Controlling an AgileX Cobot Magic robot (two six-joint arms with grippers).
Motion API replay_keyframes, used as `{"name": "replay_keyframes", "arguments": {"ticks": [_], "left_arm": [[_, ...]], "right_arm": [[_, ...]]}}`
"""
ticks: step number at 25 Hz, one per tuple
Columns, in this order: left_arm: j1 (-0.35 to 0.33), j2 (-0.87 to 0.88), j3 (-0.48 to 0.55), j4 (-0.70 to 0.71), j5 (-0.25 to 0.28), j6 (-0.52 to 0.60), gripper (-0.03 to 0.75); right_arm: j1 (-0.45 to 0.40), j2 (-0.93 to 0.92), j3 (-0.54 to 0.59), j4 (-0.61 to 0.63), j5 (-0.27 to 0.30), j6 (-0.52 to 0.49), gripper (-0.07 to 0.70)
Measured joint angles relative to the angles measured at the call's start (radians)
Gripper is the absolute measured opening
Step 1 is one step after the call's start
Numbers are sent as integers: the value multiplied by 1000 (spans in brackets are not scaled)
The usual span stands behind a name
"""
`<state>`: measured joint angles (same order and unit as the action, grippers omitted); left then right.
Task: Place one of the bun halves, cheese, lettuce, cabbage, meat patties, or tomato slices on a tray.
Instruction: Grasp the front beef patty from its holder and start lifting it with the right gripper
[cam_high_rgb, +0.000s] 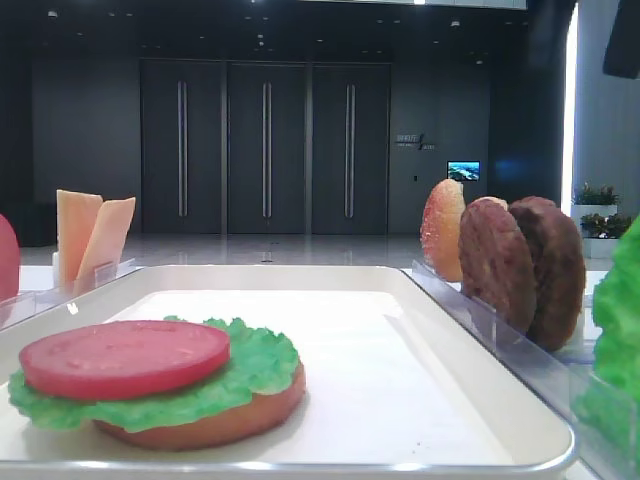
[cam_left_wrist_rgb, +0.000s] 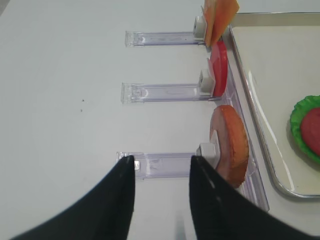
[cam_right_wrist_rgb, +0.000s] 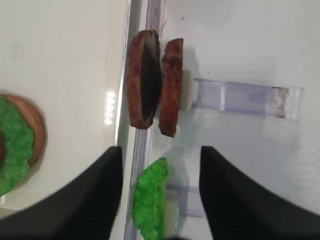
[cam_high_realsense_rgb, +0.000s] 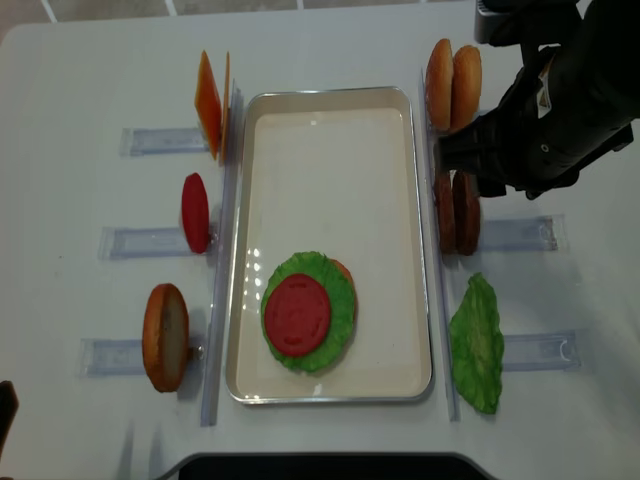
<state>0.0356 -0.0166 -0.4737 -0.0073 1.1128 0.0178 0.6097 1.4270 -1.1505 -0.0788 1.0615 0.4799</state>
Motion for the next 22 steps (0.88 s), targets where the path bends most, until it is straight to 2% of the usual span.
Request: {"name": "replay_keyframes", "arguments": {"ticks": [6,22], "left_arm": [[0,0,0,0,0,0,282],[0,0,0,0,0,0,282]], "right_arm": [[0,59,-38,51,-44,-28,418],[0,198,-72,79,-87,-36,425]]}}
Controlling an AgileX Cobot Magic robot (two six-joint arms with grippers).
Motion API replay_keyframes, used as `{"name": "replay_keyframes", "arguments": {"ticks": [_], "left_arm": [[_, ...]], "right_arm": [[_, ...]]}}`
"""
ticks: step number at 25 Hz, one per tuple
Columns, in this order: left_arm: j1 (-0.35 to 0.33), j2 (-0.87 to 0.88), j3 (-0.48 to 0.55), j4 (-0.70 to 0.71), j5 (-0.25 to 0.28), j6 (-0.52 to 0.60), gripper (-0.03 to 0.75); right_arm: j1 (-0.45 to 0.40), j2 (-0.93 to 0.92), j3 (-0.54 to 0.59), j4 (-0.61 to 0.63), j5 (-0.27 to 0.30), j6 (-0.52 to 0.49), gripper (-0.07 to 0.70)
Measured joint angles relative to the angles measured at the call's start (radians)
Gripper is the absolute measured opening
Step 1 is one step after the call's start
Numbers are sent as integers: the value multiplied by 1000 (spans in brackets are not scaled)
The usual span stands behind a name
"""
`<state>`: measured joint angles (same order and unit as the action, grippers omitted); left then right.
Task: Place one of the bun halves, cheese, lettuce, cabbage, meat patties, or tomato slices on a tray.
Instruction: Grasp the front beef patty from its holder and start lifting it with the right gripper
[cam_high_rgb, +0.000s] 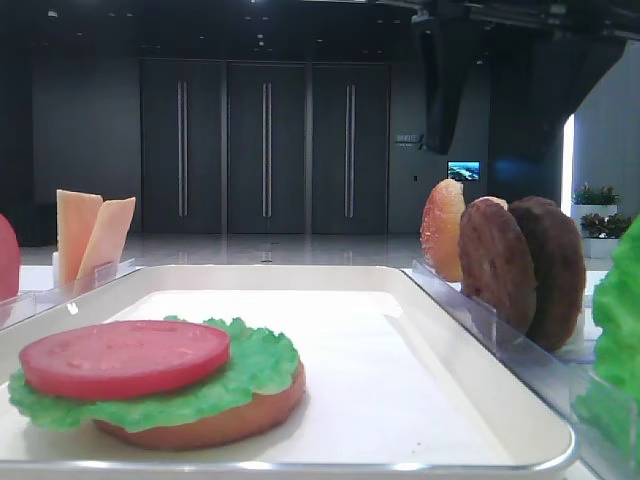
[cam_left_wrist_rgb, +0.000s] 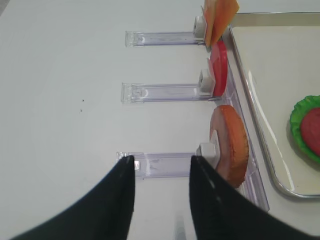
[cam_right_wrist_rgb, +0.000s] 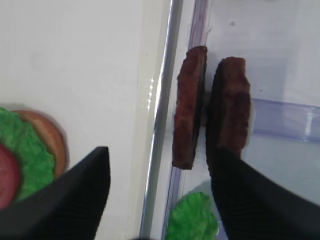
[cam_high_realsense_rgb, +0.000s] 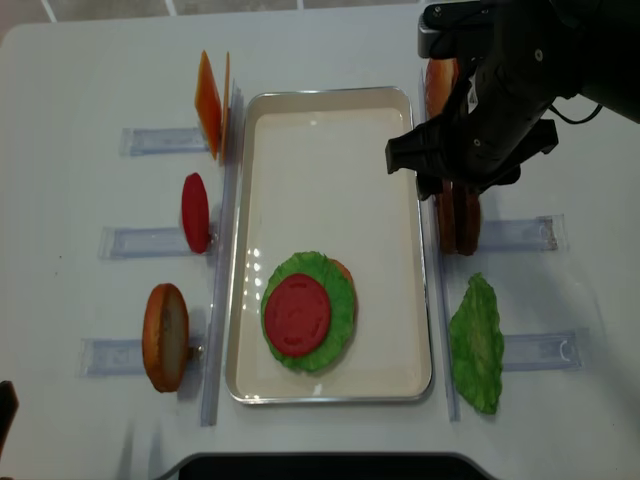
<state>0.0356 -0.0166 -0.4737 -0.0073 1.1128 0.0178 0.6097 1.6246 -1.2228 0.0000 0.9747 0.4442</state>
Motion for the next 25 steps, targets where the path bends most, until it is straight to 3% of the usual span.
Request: {"name": "replay_keyframes", "arguments": {"ticks": [8,25], "left_arm": [[0,0,0,0,0,-4,282],[0,0,0,0,0,-4,282]], "right_arm": [[0,17,0,0,-43,-15,425],[-1,112,0,0,-80,-50,425]]}}
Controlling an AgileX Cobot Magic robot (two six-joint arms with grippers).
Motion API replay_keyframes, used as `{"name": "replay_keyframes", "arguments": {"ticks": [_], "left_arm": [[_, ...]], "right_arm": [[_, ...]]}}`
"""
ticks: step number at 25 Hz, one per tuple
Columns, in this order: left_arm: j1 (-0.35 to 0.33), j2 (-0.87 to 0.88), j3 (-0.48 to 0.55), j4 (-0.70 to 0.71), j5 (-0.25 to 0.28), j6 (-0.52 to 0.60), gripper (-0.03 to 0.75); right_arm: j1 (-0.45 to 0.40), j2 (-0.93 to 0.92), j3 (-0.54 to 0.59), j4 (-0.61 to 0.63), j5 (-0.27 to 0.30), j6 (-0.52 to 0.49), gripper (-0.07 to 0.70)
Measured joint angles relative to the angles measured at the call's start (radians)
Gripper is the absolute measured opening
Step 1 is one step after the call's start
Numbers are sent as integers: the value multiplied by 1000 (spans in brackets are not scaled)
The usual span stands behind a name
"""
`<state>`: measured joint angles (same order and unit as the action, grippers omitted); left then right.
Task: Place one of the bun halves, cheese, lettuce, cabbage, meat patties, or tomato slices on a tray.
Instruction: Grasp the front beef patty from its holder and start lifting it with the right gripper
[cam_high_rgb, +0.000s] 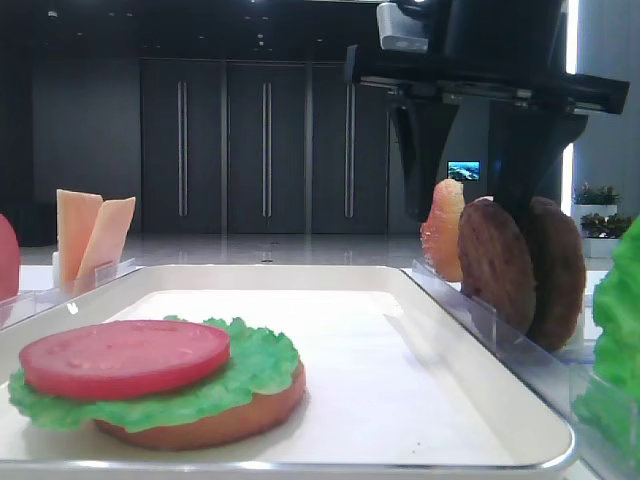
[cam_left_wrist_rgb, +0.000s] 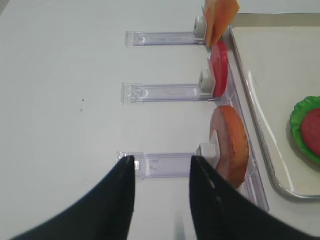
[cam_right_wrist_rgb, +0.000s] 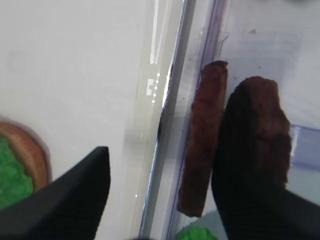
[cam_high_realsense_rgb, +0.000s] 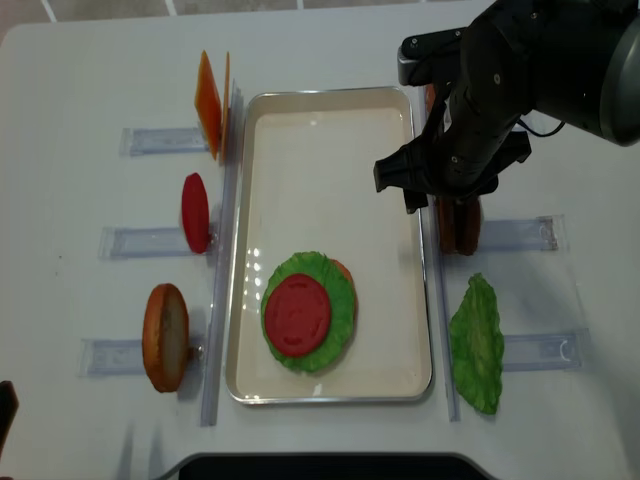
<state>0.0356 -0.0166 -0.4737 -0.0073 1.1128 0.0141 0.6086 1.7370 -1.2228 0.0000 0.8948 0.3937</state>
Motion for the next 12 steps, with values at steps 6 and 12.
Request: {"name": "replay_keyframes", "arguments": {"ticks": [6,12], "left_arm": [[0,0,0,0,0,0,282],[0,0,0,0,0,0,282]], "right_arm": [[0,32,0,0,-4,-7,425],[0,43,0,0,-7,-9,406]]}}
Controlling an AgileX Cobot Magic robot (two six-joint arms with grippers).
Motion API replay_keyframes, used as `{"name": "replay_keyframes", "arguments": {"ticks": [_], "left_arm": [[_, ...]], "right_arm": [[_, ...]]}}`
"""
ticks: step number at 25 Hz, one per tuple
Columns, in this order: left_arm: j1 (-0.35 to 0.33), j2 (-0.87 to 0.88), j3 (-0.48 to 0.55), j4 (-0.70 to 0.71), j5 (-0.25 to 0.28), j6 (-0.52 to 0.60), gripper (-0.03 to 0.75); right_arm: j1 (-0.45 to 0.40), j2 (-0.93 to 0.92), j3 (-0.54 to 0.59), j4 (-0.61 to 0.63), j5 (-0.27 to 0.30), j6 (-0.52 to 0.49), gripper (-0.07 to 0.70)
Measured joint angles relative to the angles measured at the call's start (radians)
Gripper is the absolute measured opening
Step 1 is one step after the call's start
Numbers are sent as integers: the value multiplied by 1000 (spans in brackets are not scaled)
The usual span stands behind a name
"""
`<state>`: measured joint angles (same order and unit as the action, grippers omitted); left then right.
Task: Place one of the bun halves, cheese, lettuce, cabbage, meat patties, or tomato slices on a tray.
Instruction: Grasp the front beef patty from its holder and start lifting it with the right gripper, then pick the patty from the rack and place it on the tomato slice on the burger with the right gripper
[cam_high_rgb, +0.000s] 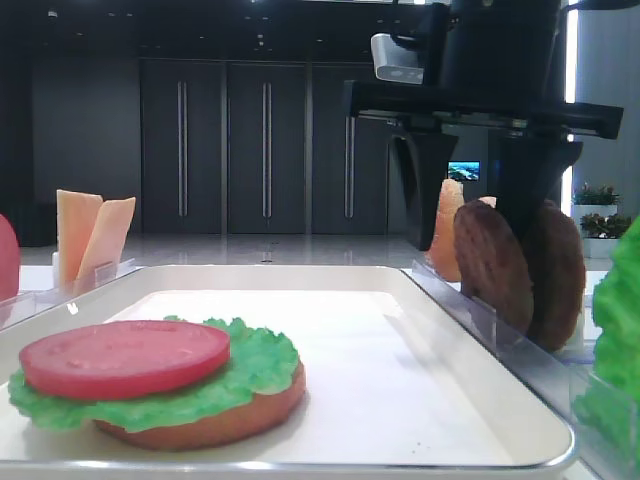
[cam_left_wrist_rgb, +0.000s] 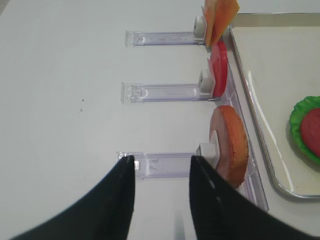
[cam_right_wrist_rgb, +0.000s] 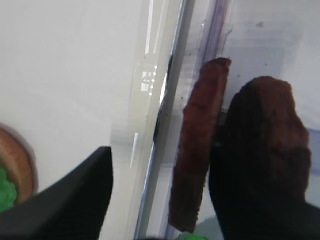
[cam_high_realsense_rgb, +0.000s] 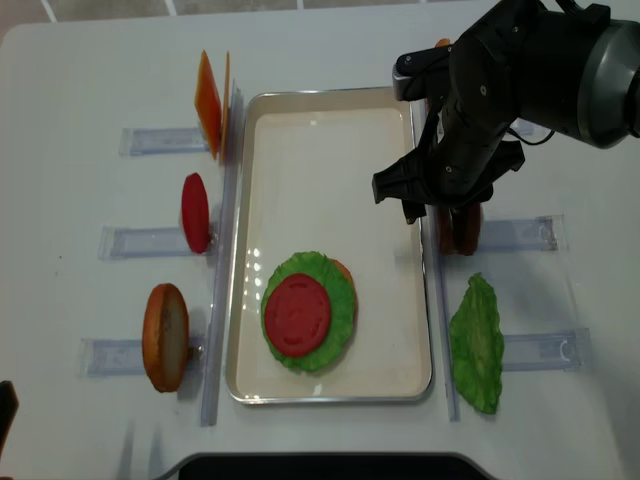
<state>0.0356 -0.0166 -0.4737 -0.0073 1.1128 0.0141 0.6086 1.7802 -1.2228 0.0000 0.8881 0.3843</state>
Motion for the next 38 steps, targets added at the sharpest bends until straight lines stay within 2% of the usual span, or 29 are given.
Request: {"name": "replay_keyframes", "arguments": {"ticks": [2,7,10,22,28,38], "left_arm": [[0,0,0,0,0,0,282],[0,0,0,0,0,0,282],[0,0,0,0,0,0,282],[0,0,0,0,0,0,282],[0,0,0,0,0,0,282],[0,0,0,0,0,0,282]], "right_arm": [[0,0,0,0,-1,0,375],[0,0,0,-30,-2,0,213],[0,0,0,-52,-4,3,155],[0,-2,-1,-79,3,23,139],[0,-21,-13,-87,54,23,120],[0,-156,-21,-119,108,72,118]]}}
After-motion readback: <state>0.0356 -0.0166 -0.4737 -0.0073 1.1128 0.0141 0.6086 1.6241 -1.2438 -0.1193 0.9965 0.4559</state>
